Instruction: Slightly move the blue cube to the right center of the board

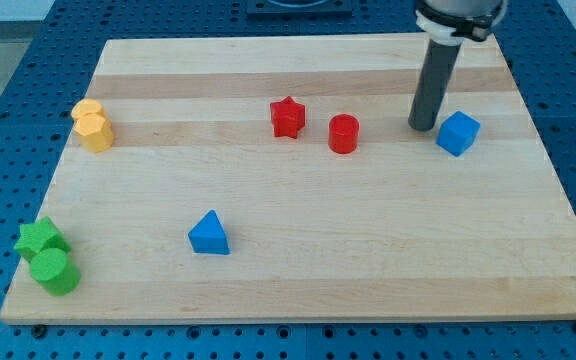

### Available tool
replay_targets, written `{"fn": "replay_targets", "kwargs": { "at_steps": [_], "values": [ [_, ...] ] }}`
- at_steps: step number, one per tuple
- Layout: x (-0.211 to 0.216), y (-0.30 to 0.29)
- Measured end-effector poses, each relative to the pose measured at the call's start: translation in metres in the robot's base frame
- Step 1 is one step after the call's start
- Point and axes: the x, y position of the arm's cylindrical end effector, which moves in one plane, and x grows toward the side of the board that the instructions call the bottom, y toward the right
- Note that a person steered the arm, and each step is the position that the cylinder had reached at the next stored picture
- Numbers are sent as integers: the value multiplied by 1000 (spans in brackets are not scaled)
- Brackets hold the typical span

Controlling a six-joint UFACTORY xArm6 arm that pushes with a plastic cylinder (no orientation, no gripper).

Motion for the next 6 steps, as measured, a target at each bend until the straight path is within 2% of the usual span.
{"fn": "replay_targets", "kwargs": {
  "at_steps": [2,4,5,6],
  "values": [
    [32,14],
    [32,39],
    [35,34],
    [83,20]
  ]
}}
